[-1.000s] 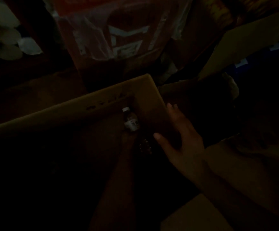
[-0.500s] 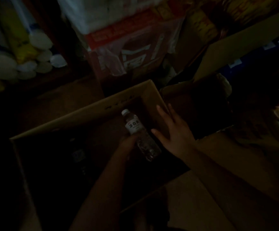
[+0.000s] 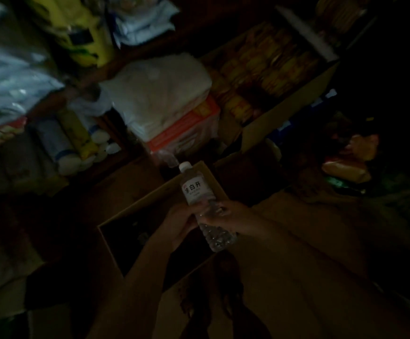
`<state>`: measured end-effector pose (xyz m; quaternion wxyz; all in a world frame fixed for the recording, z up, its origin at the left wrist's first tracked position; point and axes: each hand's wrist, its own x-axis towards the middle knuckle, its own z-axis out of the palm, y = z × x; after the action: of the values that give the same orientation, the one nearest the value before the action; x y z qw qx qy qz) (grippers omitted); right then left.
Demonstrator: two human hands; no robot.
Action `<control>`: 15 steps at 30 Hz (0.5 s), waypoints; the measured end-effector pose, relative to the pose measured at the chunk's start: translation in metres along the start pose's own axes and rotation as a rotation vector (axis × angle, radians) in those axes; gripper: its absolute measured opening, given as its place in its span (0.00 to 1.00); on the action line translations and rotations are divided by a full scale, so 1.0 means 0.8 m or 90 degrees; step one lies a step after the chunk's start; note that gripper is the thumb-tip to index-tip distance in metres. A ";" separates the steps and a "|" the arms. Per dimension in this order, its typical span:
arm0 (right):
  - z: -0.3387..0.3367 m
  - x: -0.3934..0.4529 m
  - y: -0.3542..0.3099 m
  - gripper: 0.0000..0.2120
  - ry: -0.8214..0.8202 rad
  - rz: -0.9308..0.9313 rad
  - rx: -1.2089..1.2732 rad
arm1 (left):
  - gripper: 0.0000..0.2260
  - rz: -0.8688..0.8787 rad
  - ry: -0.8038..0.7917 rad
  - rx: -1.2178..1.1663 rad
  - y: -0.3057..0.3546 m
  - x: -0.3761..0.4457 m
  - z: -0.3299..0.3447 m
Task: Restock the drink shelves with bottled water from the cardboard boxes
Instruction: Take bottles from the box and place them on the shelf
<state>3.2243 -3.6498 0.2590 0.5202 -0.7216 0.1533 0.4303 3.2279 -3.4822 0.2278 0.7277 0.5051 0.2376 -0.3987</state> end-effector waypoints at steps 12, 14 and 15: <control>-0.131 -0.246 -0.173 0.14 0.146 -0.175 0.207 | 0.26 0.126 -0.139 0.280 0.267 -0.137 0.209; -0.161 -0.298 -0.183 0.13 0.175 -0.210 0.228 | 0.31 0.111 -0.142 0.293 0.305 -0.151 0.261; -0.175 -0.324 -0.186 0.14 0.189 -0.225 0.237 | 0.31 0.124 -0.148 0.306 0.321 -0.161 0.292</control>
<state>3.2374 -3.7711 0.5662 0.6824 -0.6841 0.1762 0.1876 3.3522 -3.6102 0.5525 0.6441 0.6344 0.0012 -0.4273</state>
